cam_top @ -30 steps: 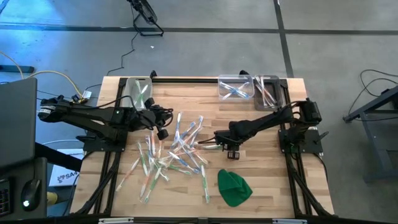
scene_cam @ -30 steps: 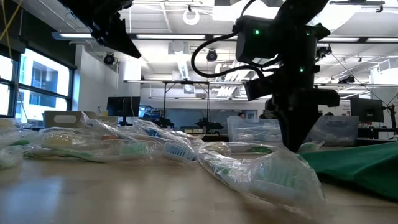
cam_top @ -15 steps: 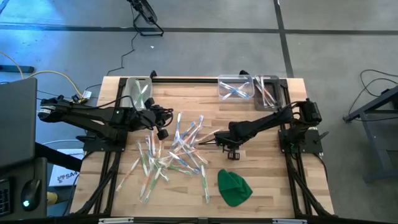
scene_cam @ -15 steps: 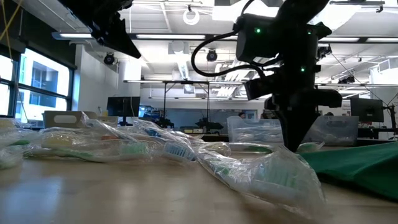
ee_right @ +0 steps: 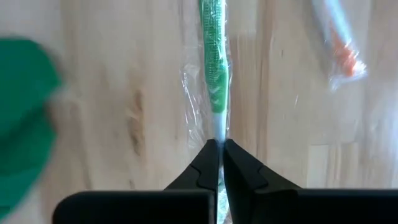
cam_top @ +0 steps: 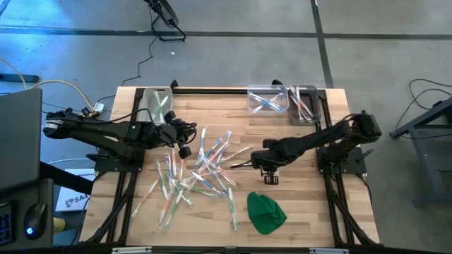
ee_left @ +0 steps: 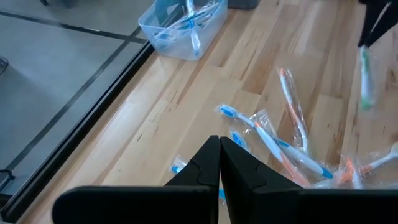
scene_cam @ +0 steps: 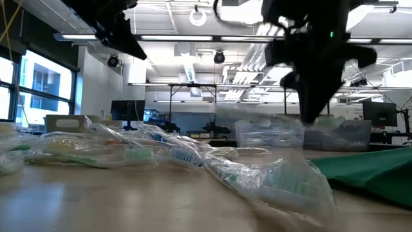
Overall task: Pick & Place Toothbrushes
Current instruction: Put the green toothbrush into the gray bin
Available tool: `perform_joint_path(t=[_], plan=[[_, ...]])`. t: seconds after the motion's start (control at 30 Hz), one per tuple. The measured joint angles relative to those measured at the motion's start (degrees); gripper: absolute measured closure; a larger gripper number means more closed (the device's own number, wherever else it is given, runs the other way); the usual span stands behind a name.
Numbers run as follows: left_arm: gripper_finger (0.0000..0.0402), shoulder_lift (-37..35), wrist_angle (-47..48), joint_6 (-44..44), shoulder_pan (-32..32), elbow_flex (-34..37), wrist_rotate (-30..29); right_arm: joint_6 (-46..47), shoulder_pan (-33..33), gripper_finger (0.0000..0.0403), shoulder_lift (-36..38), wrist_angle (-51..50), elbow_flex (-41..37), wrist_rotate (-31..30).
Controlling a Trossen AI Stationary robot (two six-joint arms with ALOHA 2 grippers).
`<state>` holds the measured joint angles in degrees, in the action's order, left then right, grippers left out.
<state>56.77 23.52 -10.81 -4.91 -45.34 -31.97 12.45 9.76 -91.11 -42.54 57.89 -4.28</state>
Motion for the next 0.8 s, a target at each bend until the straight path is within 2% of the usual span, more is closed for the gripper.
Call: perform_joint_path(t=[0.27, 0.37, 0.5, 0.7, 0.8], plan=[[0.0396, -0.02, -3.66, 1.74, 1.21, 0.01, -1.43, -0.58, -0.61, 0.0399, 11.06, 0.08, 0.09, -3.43], [0.0396, -0.02, -6.08, 4.46, 4.37, 0.0, 1.04, -0.98, -1.99, 0.0399, 14.91, 1.22, 0.11, -4.46], [0.0396, 0.33, -12.72, 8.81, 10.97, 0.0, 10.2, -4.58, -4.36, 0.0399, 18.39, 5.73, 0.12, -6.09], [0.0396, 2.76, -23.64, 12.2, 20.41, -0.06, 29.69, -12.94, -8.79, 0.0399, 19.59, 13.31, 0.2, -6.05], [0.0396, 5.49, -28.91, 12.45, 23.13, -0.01, 38.58, -15.91, -11.18, 0.0399, 19.56, 14.88, 0.2, -5.29]])
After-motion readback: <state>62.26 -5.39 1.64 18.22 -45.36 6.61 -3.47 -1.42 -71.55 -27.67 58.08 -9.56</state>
